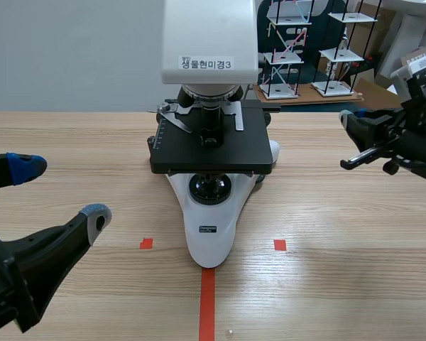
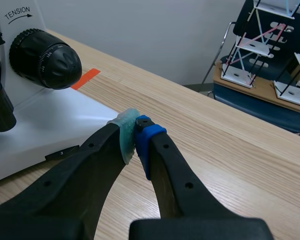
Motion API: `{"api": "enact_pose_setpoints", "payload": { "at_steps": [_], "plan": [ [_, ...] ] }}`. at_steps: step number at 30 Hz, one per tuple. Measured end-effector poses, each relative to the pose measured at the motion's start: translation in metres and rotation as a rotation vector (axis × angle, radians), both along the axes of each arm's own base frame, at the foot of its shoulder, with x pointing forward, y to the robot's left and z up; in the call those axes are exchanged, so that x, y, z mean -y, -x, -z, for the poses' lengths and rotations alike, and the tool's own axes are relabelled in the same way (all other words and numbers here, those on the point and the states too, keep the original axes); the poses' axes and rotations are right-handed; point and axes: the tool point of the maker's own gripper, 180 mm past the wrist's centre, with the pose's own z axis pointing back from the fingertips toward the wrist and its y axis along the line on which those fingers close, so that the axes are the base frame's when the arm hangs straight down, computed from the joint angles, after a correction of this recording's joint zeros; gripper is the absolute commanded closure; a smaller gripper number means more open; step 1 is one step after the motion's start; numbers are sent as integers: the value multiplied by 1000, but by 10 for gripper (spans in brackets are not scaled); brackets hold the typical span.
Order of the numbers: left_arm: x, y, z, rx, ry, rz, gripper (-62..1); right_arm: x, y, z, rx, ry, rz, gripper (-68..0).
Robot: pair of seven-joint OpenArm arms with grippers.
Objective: Point at the fine focus knob
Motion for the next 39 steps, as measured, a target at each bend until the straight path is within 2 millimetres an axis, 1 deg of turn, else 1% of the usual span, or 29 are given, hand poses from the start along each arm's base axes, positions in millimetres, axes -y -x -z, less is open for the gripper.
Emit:
{"api": "enact_pose_setpoints", "payload": {
  "at_steps": [8, 13, 17, 21, 39],
  "plan": [
    [0, 0, 0, 0, 0, 0, -623, -11, -15, 0, 3, 17, -38, -10],
    [0, 0, 0, 0, 0, 0, -623, -23, -15, 0, 5, 23, -75, -10],
    [0, 0, 0, 0, 0, 0, -623, -29, -13, 7, -13, 26, -89, -10],
    [0, 0, 0, 0, 0, 0, -623, -27, -12, 11, -24, 28, -85, -10],
    [0, 0, 0, 0, 0, 0, -623, -27, -12, 11, -24, 28, -85, -10]
  ]
}}
